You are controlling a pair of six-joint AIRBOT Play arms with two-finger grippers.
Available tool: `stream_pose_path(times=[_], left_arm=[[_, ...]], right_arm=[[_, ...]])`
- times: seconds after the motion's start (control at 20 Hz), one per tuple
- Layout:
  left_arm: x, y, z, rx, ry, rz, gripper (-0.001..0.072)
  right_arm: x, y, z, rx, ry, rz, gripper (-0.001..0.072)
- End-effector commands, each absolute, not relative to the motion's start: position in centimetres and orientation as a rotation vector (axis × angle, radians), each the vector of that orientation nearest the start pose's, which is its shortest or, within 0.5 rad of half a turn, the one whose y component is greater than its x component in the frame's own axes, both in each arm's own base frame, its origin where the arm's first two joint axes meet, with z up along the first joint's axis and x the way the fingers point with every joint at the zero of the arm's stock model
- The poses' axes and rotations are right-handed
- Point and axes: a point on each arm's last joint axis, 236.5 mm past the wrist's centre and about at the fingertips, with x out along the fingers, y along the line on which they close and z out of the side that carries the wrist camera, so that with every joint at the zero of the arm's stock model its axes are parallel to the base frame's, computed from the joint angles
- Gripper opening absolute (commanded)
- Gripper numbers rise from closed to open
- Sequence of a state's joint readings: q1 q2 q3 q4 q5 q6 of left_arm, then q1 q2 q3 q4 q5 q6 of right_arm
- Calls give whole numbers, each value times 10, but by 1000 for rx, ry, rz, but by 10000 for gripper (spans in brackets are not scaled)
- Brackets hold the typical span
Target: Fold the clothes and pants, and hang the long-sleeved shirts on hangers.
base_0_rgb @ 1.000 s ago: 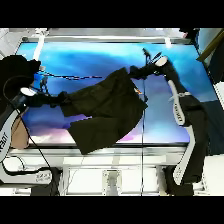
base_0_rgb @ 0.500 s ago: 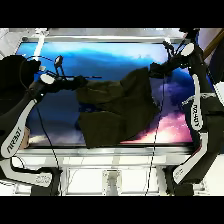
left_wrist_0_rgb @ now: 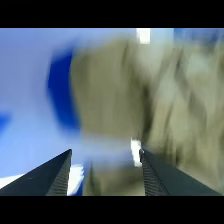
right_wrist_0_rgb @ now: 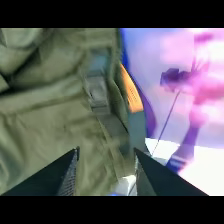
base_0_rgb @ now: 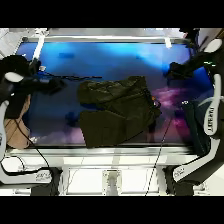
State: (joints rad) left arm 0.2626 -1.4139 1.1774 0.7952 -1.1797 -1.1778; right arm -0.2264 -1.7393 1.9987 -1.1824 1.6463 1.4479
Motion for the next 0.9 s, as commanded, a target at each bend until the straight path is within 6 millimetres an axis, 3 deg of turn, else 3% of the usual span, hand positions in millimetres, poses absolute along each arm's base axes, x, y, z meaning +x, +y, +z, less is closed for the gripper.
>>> stream_pose_path(times=[0.0,0.15,0.4,0.5,0.6,0.7,0.85], left_arm=[[312,-43,-6,-676,1377,-449,470],[258,-64,-40,-735,1396,-380,470],[201,-109,-59,-777,1439,-435,472],[191,-133,-57,-853,1455,-488,472],[183,-144,-58,-850,1476,-520,462],[171,-140,-69,-757,1524,-519,14],[163,-141,-77,-669,1555,-528,46]], right_arm=[[428,-40,112,289,1335,213,395],[390,-37,103,296,1350,215,395],[336,-20,44,341,1314,173,396],[317,-14,25,345,1337,177,395],[305,-10,15,350,1370,188,395],[304,-9,15,351,1368,192,395],[305,-9,15,348,1367,195,395]])
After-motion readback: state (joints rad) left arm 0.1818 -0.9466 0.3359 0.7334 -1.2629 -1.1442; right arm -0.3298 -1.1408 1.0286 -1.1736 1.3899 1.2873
